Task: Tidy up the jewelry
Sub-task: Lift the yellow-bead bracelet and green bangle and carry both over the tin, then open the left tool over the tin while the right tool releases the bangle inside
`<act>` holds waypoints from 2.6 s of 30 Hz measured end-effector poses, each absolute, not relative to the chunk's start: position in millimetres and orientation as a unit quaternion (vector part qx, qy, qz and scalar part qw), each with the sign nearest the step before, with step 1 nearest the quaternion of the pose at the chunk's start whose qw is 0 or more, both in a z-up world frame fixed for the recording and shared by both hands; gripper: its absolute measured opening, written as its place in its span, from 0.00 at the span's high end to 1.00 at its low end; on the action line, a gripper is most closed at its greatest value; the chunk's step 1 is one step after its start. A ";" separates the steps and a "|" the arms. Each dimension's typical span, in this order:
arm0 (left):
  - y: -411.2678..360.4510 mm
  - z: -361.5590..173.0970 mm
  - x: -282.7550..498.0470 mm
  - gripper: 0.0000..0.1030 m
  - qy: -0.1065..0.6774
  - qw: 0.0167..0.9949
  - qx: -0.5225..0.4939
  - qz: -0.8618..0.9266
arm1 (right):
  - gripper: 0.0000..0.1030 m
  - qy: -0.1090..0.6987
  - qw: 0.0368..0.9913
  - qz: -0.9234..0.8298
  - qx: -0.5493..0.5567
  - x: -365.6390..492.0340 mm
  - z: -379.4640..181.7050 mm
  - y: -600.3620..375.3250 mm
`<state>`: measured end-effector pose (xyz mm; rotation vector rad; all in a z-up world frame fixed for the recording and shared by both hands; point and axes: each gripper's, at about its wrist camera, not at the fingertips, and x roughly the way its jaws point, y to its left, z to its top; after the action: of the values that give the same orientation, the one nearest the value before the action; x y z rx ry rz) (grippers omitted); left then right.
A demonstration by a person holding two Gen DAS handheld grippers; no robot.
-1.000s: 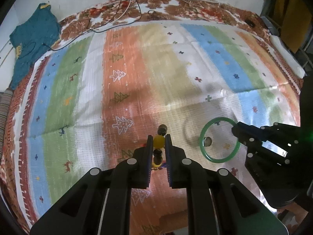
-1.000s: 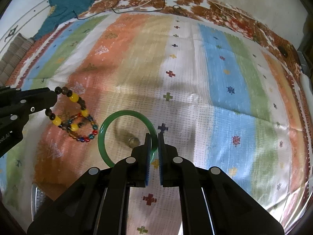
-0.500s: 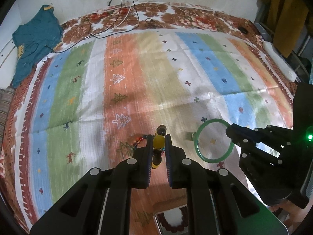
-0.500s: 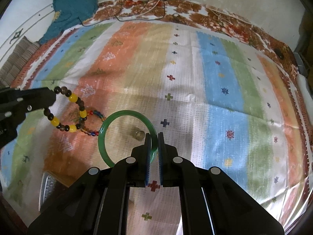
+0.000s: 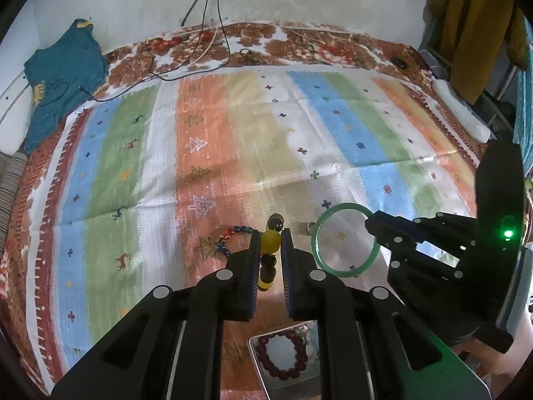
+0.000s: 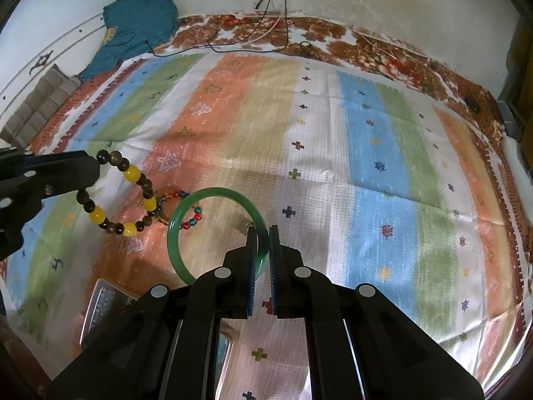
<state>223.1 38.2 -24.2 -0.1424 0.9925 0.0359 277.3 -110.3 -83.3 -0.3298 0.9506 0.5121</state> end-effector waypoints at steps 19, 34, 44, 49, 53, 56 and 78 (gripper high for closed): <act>27.0 -2.3 188.8 0.89 0.447 0.891 -0.079 -0.004 | 0.92 0.422 0.854 0.262 -0.157 244.6 -62.9 -118.5; 13.4 2.0 156.0 0.89 0.435 0.897 -0.070 -0.017 | 0.92 0.411 0.856 0.270 -0.157 216.4 -52.7 -129.1; 12.8 1.9 132.8 0.89 0.426 0.901 -0.075 -0.019 | 0.92 0.405 0.854 0.286 -0.155 188.2 -49.0 -139.1; 8.7 0.4 122.4 0.89 0.425 0.902 -0.071 -0.021 | 0.92 0.404 0.853 0.291 -0.154 177.9 -49.8 -142.8; 5.9 -3.8 118.2 0.89 0.436 0.897 -0.070 -0.021 | 0.92 0.417 0.843 0.302 -0.158 173.3 -55.8 -141.7; 8.2 -10.0 118.3 0.81 0.451 0.890 -0.068 -0.004 | 0.88 0.432 0.836 0.304 -0.149 173.8 -59.3 -142.3; 36.7 -28.7 145.4 0.48 0.477 0.874 -0.069 0.060 | 0.53 0.466 0.837 0.250 -0.142 210.0 -71.0 -144.2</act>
<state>145.4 36.7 -28.7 -0.1436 0.9972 0.1247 210.0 -144.2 -71.0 -0.3016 0.9866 0.5299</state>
